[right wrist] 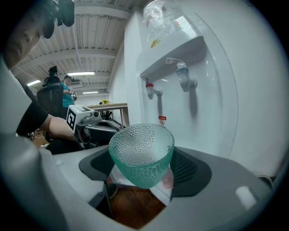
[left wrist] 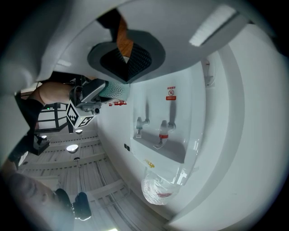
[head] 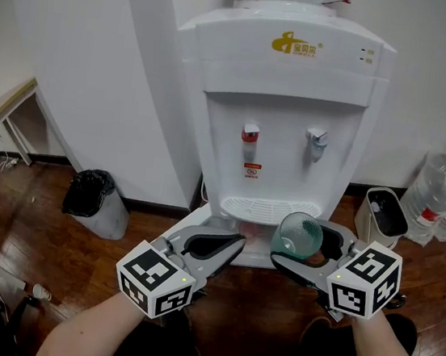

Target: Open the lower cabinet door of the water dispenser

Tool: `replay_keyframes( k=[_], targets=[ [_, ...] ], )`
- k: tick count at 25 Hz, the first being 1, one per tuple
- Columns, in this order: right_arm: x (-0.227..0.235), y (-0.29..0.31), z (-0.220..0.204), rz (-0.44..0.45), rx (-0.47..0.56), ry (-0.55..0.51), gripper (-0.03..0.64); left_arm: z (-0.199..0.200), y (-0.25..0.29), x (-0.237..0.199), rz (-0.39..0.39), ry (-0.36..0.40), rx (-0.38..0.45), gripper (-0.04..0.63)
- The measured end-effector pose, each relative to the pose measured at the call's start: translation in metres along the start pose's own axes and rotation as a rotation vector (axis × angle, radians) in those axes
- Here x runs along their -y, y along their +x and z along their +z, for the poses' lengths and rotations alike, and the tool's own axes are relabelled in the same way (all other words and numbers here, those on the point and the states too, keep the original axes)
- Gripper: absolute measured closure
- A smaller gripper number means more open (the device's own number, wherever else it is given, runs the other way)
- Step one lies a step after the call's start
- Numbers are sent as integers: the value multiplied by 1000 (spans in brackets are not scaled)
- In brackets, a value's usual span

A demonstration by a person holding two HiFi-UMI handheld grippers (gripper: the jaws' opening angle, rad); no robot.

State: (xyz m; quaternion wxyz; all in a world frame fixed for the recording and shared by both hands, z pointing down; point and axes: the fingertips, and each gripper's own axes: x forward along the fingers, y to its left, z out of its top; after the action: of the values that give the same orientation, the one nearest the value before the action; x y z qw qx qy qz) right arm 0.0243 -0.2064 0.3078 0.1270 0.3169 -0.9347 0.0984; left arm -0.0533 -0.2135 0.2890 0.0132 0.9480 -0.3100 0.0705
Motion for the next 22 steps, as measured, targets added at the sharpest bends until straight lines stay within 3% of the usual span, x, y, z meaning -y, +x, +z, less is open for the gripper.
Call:
replay_keyframes(
  k=[14, 22],
  targets=[
    [6, 2, -9, -22, -25, -3, 236, -2, 3, 5, -31, 9, 32, 402],
    [11, 9, -27, -40, -54, 18, 236, -3, 4, 0, -6, -24, 66, 422]
  ],
)
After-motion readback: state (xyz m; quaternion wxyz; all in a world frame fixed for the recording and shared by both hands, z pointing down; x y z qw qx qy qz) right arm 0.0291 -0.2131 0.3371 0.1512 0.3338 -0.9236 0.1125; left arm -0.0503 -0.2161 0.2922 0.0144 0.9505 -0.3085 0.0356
